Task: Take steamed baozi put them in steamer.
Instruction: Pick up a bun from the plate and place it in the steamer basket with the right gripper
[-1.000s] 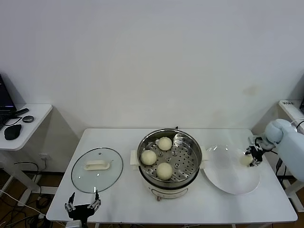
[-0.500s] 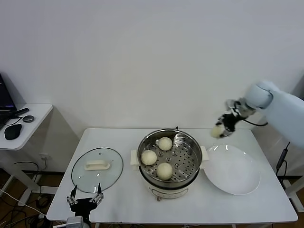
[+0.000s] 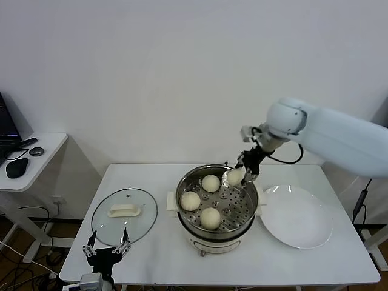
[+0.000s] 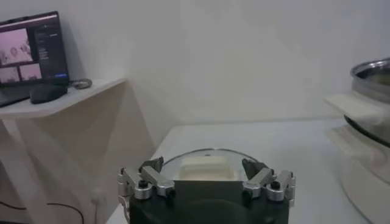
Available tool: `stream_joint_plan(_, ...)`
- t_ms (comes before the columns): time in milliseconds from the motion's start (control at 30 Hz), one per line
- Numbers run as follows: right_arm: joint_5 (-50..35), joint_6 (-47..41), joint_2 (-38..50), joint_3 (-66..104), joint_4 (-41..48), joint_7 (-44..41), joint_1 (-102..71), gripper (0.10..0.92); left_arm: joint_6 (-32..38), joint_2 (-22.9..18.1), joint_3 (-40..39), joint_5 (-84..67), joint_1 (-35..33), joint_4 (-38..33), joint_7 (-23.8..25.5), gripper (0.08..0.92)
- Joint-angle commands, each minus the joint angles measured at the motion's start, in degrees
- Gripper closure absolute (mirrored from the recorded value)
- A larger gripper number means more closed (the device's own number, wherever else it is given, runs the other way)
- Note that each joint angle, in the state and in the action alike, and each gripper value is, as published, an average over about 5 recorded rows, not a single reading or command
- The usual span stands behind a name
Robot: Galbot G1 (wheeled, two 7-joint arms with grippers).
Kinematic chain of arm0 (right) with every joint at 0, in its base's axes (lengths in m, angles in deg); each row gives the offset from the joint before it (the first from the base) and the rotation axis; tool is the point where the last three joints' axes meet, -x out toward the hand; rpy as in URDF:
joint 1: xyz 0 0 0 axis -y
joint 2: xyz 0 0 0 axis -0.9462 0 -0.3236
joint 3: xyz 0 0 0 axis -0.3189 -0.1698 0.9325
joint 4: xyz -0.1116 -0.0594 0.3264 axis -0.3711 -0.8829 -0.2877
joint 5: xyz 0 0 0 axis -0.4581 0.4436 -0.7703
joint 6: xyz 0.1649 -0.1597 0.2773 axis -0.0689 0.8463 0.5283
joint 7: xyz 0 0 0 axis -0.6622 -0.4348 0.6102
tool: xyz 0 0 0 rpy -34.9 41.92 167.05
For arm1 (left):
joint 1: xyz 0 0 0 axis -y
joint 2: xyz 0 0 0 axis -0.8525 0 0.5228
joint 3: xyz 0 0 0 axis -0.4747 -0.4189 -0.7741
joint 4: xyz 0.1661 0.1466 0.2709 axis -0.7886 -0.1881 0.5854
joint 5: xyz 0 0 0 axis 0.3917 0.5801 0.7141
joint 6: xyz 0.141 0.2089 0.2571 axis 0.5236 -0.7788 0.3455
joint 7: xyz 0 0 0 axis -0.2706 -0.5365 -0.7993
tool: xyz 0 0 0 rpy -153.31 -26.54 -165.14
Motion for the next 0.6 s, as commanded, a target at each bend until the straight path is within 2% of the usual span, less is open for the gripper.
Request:
stream_joint_plan(33,-2.55,-5.23,-2.61,-5.45,-3.39,4.73,-0.53,0.491,-0.02,-0.1,-0.02,-0.18,0.14,-0.18,-0.01,0.177)
stream_joint_plan(600,4.24,-4.82,-4.42,-5.29,0.36,6.61,-3.51,0.491,0.03,-0.2,0.08,-0.18,-0.02,-0.02,-0.17,0.177)
